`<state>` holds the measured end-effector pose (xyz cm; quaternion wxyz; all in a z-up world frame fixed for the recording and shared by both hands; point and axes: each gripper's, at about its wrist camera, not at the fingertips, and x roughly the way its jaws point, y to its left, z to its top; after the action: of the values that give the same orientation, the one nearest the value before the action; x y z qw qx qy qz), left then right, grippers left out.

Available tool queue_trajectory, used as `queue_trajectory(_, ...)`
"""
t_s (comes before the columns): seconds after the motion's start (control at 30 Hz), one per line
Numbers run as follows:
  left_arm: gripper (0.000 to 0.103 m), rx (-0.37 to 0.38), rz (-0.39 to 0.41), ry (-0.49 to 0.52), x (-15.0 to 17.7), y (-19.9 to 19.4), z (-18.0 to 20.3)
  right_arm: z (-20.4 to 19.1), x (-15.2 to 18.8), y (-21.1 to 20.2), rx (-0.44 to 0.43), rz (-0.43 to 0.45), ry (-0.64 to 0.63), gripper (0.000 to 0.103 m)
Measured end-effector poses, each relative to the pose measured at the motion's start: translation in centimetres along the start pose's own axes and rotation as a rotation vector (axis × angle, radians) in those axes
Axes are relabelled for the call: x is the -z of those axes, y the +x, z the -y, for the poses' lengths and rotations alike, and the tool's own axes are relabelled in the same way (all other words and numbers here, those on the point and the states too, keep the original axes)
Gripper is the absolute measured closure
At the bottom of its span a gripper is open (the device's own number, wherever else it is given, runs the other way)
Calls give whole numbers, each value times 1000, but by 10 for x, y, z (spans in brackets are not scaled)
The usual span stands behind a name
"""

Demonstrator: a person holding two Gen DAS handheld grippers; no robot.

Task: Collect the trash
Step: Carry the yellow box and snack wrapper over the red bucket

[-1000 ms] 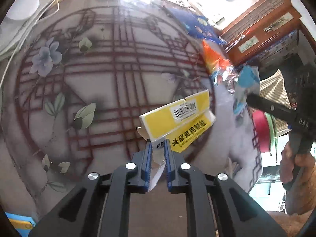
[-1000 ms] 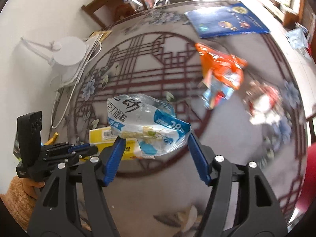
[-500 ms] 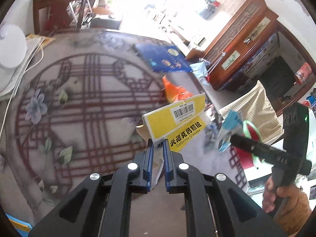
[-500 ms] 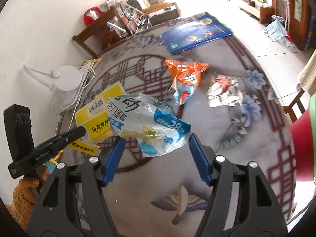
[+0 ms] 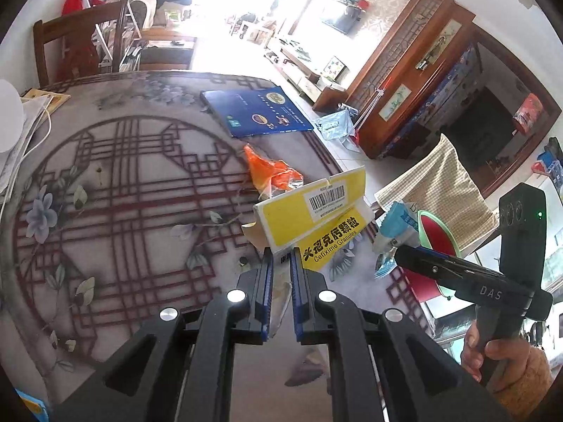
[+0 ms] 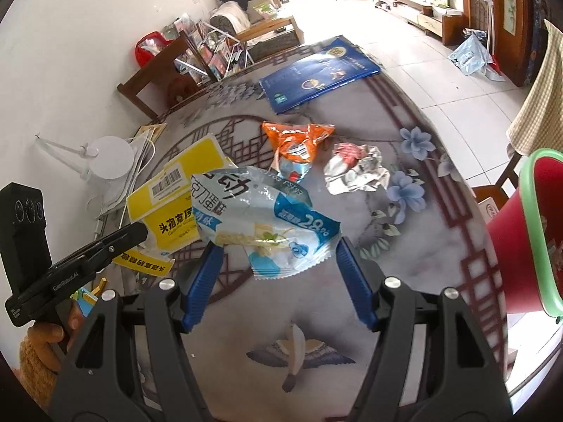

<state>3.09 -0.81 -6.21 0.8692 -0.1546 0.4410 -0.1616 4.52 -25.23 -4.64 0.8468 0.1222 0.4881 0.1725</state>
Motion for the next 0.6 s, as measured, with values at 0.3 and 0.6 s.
queue_trajectory(0.3, 96, -6, -17, 17, 3, 9, 20, 25, 3, -12, 14, 12, 32, 38)
queue_trajectory(0.6, 96, -25, -18, 15, 4, 22, 46, 60, -2, -21, 11, 8, 45, 38)
